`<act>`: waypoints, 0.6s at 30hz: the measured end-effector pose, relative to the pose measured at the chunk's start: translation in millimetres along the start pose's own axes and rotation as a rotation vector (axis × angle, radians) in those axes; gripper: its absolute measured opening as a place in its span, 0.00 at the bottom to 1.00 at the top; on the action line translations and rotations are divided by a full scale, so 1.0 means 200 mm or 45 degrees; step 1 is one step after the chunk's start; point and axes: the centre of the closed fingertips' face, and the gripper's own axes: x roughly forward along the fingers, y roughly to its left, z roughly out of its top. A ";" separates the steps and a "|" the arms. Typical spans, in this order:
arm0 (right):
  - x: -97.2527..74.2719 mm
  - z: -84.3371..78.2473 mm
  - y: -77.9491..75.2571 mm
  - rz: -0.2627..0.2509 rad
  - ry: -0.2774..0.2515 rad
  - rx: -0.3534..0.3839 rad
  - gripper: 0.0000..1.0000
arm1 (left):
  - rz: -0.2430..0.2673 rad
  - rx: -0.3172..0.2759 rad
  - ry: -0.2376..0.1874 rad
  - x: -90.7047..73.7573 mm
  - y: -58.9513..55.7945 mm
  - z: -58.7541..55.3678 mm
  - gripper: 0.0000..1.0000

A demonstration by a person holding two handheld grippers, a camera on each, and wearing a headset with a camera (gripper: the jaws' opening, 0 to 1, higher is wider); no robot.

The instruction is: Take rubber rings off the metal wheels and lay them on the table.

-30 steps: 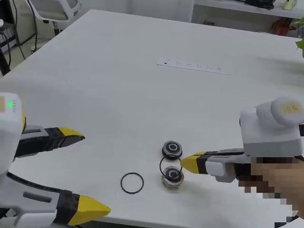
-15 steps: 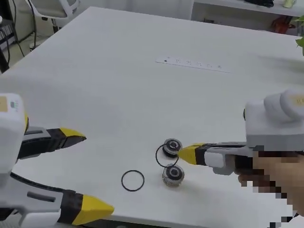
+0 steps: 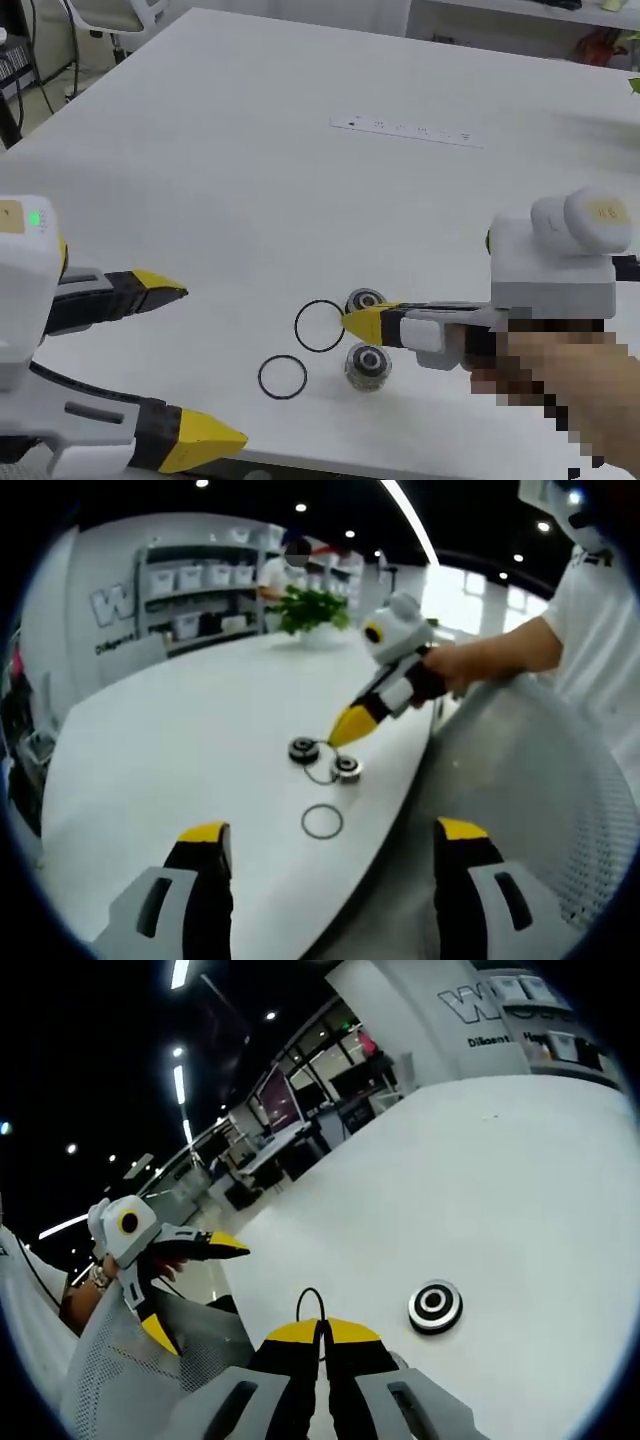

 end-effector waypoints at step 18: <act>0.09 -0.16 -0.03 -0.022 0.137 0.000 0.00 | -0.001 -0.013 0.017 0.01 -0.01 -0.01 0.83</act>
